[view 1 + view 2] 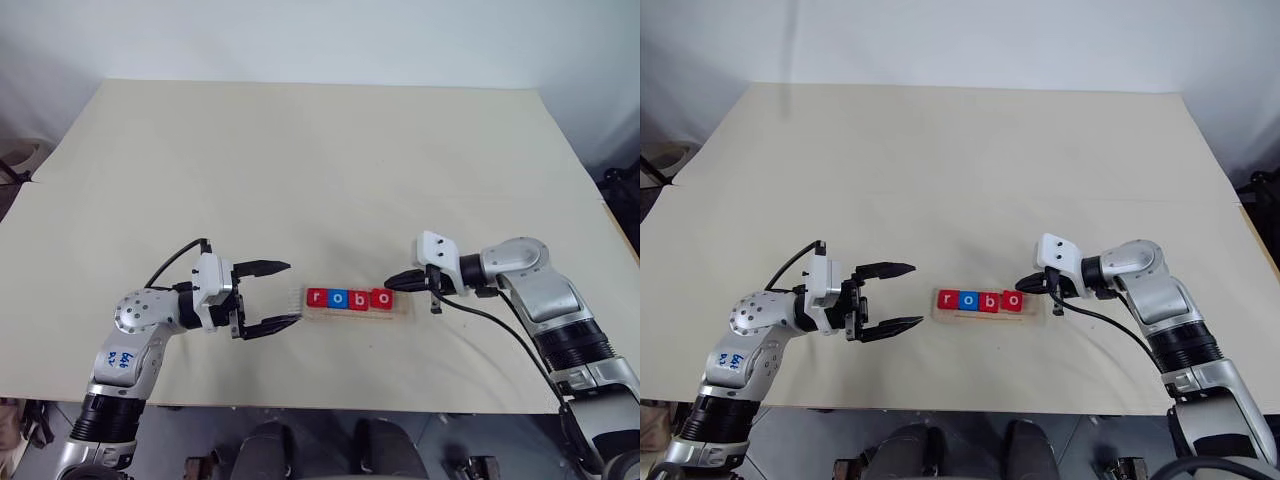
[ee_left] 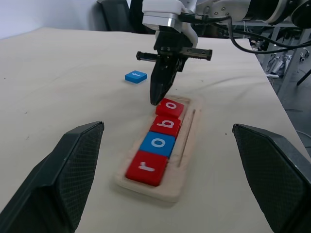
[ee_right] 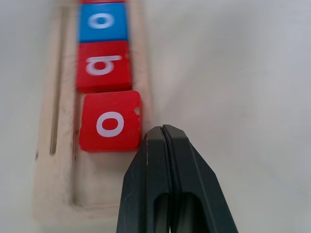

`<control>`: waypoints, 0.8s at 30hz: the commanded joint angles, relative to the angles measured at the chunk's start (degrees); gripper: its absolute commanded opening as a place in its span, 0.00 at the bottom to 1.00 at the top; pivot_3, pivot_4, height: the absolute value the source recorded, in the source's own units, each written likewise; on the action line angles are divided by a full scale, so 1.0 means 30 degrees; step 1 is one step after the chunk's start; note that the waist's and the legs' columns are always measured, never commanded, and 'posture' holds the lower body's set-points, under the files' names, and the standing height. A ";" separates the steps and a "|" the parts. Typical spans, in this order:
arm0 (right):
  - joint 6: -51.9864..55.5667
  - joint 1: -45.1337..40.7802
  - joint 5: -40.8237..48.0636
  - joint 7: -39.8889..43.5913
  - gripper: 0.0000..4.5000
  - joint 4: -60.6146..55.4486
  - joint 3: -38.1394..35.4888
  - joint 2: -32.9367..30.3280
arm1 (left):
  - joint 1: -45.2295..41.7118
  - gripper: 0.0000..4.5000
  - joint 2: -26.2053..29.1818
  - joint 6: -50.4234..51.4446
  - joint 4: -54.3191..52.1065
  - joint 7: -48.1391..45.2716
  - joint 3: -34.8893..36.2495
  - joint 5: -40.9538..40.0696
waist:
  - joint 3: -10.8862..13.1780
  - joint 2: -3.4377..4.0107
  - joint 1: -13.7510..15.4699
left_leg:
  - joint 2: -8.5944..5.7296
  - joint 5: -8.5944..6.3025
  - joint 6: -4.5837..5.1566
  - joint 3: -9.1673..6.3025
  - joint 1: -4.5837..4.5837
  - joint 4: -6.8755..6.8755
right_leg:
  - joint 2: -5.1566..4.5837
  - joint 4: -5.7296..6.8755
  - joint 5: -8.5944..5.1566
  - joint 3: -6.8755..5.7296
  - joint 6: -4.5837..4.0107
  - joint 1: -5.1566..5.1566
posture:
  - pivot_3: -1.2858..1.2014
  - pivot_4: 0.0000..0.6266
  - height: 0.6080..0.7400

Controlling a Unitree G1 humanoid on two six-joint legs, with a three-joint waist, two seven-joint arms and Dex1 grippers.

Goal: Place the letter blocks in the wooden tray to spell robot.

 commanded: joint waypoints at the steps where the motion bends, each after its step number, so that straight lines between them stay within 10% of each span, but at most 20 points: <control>1: -0.0042 0.0264 0.0469 0.0218 0.00 -0.1043 -0.0283 -0.0018 | -0.0084 1.00 0.0157 -0.0187 -0.0323 -0.0045 0.0202 -0.0060 | 0.0000 0.0000 0.0001 | 0.0001 0.0000 0.0000 -0.0003 0.0000 0.0000 | 0.0000 0.0000 0.0000 -0.0001 0.0000 0.0000 | 0.52 0.24 1.00; 24: 0.0738 0.1364 0.1059 -0.0812 0.00 -0.3077 -0.0974 -0.0319 | -0.0481 1.00 -0.0041 -0.0108 -0.0075 -0.0136 -0.0079 -0.0033 | 0.0000 0.0000 0.0019 | -0.0001 -0.0001 0.0000 -0.0026 0.0000 0.0000 | -0.0001 0.0000 0.0000 0.0001 0.0000 0.0000 | 0.52 0.24 1.00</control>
